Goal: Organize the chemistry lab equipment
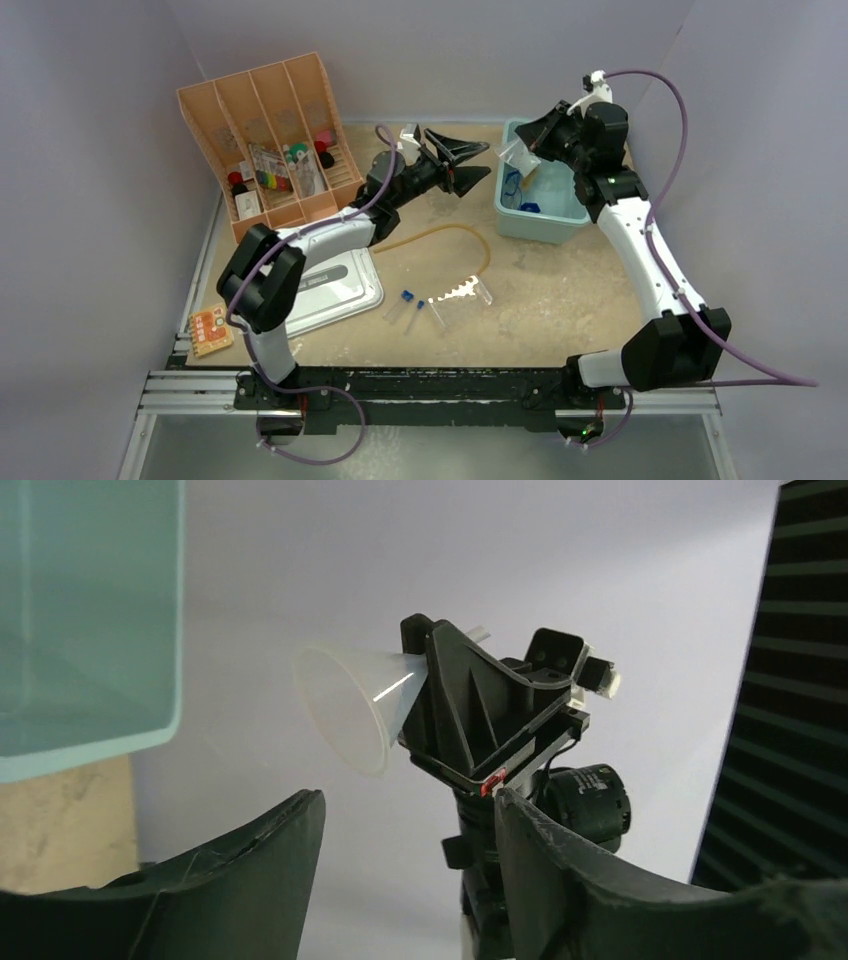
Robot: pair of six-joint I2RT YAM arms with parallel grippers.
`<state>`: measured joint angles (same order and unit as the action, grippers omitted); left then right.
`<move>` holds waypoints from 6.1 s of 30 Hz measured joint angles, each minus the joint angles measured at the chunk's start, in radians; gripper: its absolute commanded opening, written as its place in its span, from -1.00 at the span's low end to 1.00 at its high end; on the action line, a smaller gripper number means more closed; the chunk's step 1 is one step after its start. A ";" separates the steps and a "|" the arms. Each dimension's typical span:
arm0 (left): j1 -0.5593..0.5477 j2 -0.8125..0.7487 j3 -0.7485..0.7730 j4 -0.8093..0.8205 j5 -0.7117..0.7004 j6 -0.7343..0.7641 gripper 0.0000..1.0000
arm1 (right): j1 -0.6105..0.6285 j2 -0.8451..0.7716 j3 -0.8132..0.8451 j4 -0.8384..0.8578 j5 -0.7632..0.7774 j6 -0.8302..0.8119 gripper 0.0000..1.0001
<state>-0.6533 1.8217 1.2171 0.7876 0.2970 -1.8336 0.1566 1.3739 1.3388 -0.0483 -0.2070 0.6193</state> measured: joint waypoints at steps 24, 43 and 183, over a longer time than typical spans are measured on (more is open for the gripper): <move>0.201 -0.271 0.000 -0.889 -0.224 0.824 0.40 | -0.031 0.190 -0.214 -0.132 0.562 -0.442 -0.81; 0.239 -0.355 0.000 -1.047 -0.477 1.032 0.75 | -0.003 0.134 -0.038 -0.197 0.538 -0.497 0.12; 0.317 -0.488 -0.103 -1.125 -0.563 1.033 0.60 | -0.034 0.289 0.087 -0.467 0.923 -0.393 -1.00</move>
<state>-0.3359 1.3334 1.1145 -0.3378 -0.2661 -0.8009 0.1230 1.6627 1.4258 -0.5152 0.7158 0.2264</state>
